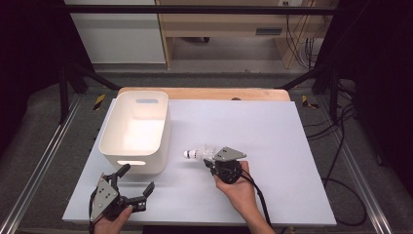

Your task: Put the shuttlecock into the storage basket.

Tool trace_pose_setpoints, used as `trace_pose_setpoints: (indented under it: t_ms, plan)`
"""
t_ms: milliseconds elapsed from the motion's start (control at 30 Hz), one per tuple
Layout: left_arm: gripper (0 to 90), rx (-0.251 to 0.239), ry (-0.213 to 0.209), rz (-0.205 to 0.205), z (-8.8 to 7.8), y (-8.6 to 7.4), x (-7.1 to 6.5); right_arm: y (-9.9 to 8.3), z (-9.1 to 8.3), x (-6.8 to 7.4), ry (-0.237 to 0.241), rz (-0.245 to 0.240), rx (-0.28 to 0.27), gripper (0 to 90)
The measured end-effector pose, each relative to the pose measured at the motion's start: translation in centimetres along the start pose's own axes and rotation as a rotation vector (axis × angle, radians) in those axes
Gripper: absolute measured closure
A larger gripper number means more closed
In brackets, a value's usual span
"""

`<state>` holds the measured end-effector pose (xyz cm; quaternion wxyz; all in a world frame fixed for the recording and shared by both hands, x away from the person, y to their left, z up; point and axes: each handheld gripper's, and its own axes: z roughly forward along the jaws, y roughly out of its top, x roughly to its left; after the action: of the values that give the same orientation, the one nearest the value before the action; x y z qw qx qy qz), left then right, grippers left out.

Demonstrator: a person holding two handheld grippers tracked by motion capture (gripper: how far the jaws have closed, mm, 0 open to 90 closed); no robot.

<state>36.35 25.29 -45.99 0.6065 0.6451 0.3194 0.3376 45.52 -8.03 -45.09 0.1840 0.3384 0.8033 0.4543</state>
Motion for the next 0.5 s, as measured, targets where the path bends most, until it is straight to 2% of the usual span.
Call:
trace_pose_setpoints:
  t_ms: [500]
  plan:
    - [1.6, -0.002, 0.000, 0.002, -0.01, 0.00, 0.01, 0.04, -0.03, 0.00, 0.004, -0.003, 0.001, 89.2]
